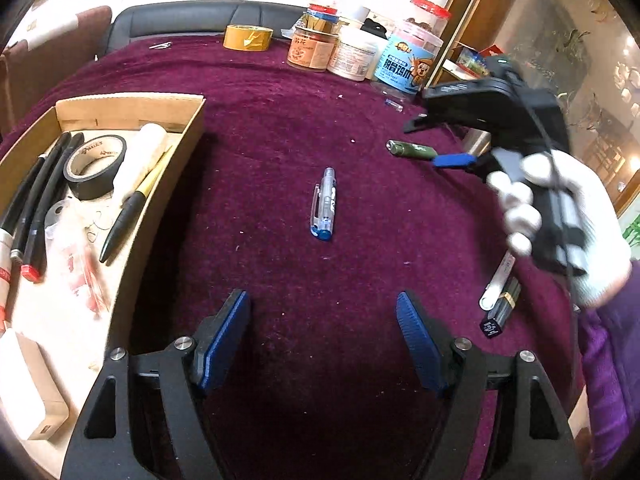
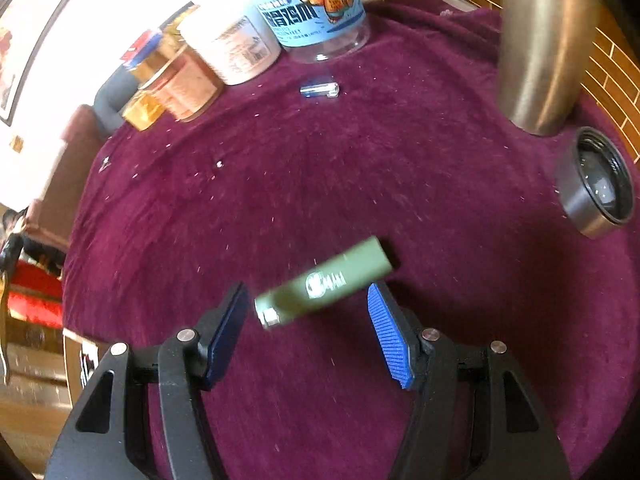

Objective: Organize rigid objects
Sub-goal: 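Grasp the green cylinder with right tool while left tool grasps the blue-capped pen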

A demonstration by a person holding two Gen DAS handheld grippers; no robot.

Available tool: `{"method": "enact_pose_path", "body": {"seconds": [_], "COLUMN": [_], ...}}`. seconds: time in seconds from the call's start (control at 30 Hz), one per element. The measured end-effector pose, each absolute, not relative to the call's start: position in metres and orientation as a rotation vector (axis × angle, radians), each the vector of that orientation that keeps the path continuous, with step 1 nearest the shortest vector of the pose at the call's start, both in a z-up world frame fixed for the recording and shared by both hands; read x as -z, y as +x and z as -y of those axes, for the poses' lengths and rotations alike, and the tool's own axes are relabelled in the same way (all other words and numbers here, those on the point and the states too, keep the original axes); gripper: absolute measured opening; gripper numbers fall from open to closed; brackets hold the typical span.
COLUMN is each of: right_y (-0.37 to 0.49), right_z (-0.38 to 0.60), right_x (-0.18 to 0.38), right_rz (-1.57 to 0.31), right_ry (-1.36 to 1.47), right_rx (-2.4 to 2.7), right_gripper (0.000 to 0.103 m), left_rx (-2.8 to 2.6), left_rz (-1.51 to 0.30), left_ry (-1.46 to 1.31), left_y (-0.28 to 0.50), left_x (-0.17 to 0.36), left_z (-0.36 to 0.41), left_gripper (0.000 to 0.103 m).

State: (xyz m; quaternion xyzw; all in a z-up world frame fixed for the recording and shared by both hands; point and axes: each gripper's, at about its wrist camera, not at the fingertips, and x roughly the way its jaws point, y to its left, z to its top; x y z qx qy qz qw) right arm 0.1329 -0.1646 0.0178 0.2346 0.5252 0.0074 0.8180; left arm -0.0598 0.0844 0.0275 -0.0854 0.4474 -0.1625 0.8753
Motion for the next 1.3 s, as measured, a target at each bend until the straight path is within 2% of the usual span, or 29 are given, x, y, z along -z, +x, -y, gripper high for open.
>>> {"method": "enact_pose_path", "body": {"seconds": [0.07,0.13,0.17,0.37,0.43,0.5,0.57,0.77,0.93,1.0,1.03,1.07,1.3], "right_y": [0.14,0.145,0.146,0.129,0.114,0.095,0.071,0.012,-0.005,-0.007,-0.009,-0.011,-0.016], "right_z": [0.158,0.15,0.144,0.139,0.146,0.152,0.154,0.161,0.166,0.165,0.165,0.164,0.155], "right_x": [-0.019,-0.02,-0.02,-0.023,-0.023,-0.021,-0.02,-0.018,-0.016,-0.016,-0.016,-0.016,-0.015], "right_rz": [-1.111,-1.105,-1.103,-1.112,-1.126,-1.141,-1.153,-1.157,-1.146,-1.137,-1.132,-1.128,-1.108], "right_ry": [0.468,0.404,0.346,0.235,0.243,0.248,0.233,0.232,0.263,0.257,0.25,0.243,0.203], "right_rx": [0.014,0.054,0.081,0.013,-0.026,-0.077,-0.126,-0.222,-0.262,-0.268,-0.27,-0.27,-0.255], "right_gripper": [0.062,0.05,0.035,0.019,0.018,0.018,0.018,0.018,0.018,0.018,0.018,0.018,0.019], "left_rx": [0.346,0.349,0.351,0.362,0.361,0.347,0.372,0.299,0.222,0.215,0.232,0.239,0.293], "left_rz": [-0.933,-0.932,-0.932,-0.93,-0.935,-0.95,-0.974,-0.939,-1.003,-0.978,-0.979,-0.982,-1.002], "left_ry": [-0.187,-0.191,-0.193,-0.21,-0.203,-0.165,-0.131,-0.035,0.114,0.156,0.142,0.135,0.08], "left_y": [-0.06,-0.061,-0.061,-0.061,-0.06,-0.061,-0.059,-0.032,0.01,0.012,0.009,0.007,-0.016], "left_x": [-0.027,-0.028,-0.028,-0.028,-0.029,-0.031,-0.032,-0.047,-0.03,-0.029,-0.029,-0.031,-0.032], "left_z": [-0.086,-0.087,-0.086,-0.089,-0.088,-0.083,-0.075,-0.051,-0.025,-0.018,-0.02,-0.02,-0.035], "left_gripper": [0.072,0.072,0.072,0.072,0.07,0.061,0.045,0.044,0.044,0.043,0.032,0.011,0.011]}}
